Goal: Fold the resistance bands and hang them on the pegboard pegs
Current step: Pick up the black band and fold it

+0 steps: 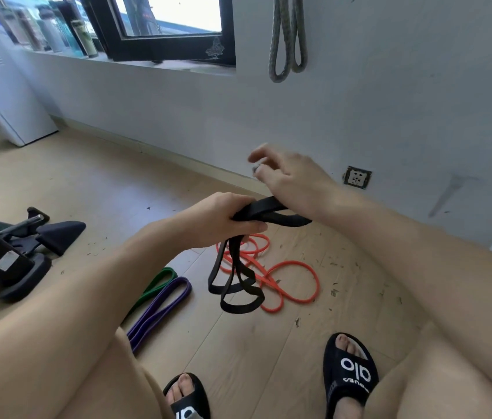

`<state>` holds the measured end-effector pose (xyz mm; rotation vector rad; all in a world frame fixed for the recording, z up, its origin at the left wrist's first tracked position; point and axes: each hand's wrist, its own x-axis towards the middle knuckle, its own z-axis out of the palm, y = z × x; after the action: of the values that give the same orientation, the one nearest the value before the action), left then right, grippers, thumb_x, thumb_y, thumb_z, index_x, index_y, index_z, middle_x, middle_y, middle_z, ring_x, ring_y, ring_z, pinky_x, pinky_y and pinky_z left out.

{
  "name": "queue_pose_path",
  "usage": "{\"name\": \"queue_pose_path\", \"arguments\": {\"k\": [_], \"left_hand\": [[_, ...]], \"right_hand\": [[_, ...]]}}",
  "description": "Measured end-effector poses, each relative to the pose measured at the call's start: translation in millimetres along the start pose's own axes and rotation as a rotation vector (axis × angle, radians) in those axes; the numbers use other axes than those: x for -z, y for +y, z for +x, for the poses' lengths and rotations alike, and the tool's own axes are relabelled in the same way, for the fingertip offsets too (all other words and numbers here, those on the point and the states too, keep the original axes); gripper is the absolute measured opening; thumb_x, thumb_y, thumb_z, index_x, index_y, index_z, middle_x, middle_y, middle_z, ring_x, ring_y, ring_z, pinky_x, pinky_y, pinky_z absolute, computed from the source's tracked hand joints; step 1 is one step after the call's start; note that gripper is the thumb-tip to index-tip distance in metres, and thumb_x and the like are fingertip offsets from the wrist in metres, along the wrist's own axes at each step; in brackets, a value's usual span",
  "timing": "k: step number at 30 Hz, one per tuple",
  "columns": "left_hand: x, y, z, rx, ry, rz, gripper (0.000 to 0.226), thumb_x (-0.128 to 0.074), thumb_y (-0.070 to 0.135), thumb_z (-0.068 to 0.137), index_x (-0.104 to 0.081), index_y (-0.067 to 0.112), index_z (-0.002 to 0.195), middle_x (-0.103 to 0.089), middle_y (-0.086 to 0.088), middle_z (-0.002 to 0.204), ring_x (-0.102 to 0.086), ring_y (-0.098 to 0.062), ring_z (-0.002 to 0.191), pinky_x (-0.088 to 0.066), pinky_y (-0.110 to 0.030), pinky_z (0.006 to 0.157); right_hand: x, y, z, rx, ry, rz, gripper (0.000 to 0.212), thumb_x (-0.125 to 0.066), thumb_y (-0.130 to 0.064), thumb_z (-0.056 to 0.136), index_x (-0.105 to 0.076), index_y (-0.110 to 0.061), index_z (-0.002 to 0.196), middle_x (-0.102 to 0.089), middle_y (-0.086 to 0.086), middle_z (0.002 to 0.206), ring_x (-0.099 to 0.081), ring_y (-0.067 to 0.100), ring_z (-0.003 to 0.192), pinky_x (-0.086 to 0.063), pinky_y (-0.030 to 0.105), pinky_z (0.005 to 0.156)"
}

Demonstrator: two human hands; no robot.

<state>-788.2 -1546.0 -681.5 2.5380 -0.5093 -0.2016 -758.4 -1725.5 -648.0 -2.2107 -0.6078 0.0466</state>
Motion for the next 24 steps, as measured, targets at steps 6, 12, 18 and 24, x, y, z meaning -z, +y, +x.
{"name": "queue_pose_path", "arguments": {"k": [6,12,18,24], "left_hand": [[0,1,-2,-0.056,0.022,-0.102,0.028,-0.069,0.017,0.096,-0.059,0.039,0.081,-0.071,0.017,0.074,-0.068,0.001,0.071,-0.045,-0.008,0.067],[2,-7,-3,-0.026,0.043,-0.222,0.019,-0.078,0.018,0.089,-0.065,0.031,0.091,-0.061,0.018,0.071,-0.060,-0.001,0.067,-0.047,-0.020,0.069],[-7,-19,-10,-0.009,-0.126,-0.118,0.022,-0.076,0.042,0.082,-0.059,0.028,0.080,-0.061,-0.003,0.078,-0.059,-0.028,0.077,-0.054,-0.052,0.082],[-4,-28,-12,0.004,-0.124,-0.149,0.017,-0.075,0.024,0.091,-0.059,0.019,0.086,-0.062,0.000,0.083,-0.061,-0.022,0.083,-0.055,-0.045,0.082]], "right_hand": [[-20,7,1,-0.018,-0.266,-0.162,0.038,-0.027,-0.052,0.107,-0.054,-0.032,0.091,-0.062,-0.006,0.090,-0.061,0.015,0.088,-0.041,0.035,0.077],[-18,6,2,-0.010,-0.150,-0.042,0.035,-0.039,-0.048,0.108,-0.055,-0.029,0.083,-0.057,-0.009,0.070,-0.052,0.004,0.058,-0.037,0.023,0.057],[-5,6,1,-0.018,-0.113,0.044,0.054,-0.047,-0.053,0.104,-0.063,-0.003,0.091,-0.055,0.001,0.060,-0.046,0.006,0.039,-0.037,0.019,0.042],[0,8,0,-0.033,-0.103,-0.015,0.055,-0.050,-0.059,0.100,-0.064,-0.008,0.084,-0.052,-0.006,0.056,-0.044,0.002,0.040,-0.035,0.020,0.045]]}}
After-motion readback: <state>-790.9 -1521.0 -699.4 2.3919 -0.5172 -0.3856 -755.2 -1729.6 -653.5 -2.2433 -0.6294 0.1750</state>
